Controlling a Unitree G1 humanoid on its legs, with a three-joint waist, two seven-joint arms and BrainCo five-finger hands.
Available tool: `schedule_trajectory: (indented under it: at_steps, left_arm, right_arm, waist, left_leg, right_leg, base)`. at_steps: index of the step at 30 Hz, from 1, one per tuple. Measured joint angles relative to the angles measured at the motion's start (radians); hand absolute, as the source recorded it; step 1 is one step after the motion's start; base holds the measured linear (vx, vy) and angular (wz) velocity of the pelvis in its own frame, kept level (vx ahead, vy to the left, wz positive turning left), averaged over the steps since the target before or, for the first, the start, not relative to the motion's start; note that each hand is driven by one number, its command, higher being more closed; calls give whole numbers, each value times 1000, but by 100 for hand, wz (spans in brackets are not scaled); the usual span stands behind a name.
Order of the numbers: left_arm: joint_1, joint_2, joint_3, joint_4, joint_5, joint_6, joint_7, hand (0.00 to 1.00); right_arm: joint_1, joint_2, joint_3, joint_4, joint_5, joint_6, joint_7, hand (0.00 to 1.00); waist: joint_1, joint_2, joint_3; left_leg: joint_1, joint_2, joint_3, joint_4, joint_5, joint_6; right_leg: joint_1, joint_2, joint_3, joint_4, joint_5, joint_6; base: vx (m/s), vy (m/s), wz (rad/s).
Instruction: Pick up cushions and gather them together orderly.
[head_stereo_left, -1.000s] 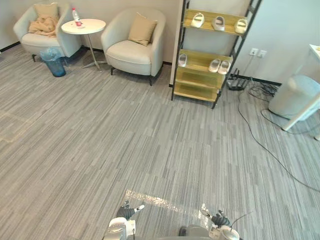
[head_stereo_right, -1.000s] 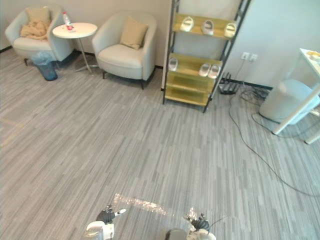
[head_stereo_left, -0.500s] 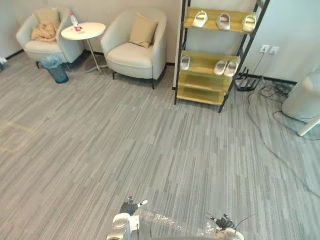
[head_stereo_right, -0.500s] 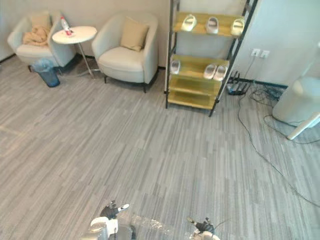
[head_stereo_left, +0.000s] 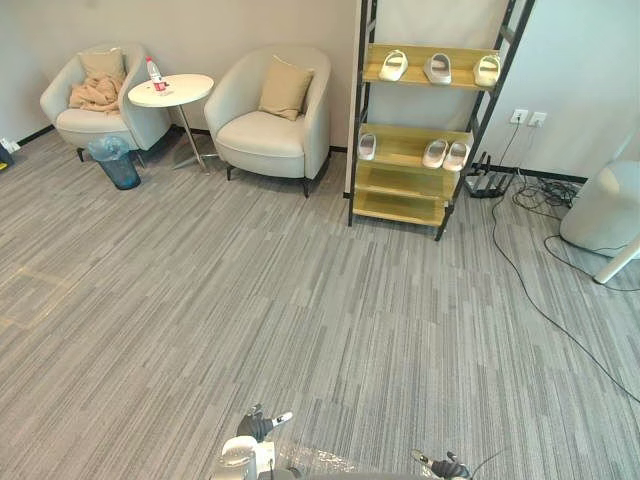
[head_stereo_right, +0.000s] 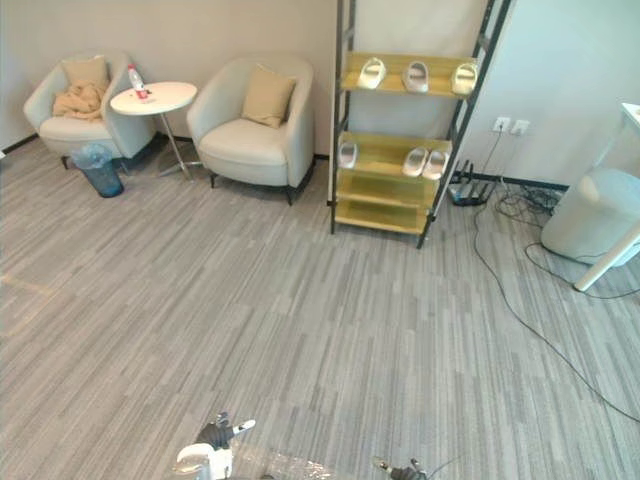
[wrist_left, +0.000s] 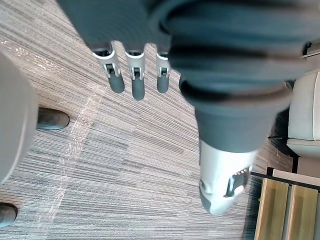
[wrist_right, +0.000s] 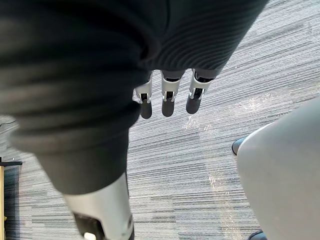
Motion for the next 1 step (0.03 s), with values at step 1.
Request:
schedule_trajectory:
  at_steps: [1]
  left_arm:
    - [1, 0, 0, 0, 0, 0, 0, 0]
  right_arm:
    - [1, -1, -2, 0, 0, 0, 0, 0]
  waist:
    - [0, 1, 0]
  left_leg:
    - [9, 0, 0, -15, 9, 0]
  right_leg:
    - [7, 1, 0, -9, 5, 1]
  base:
    - [0, 0, 0]
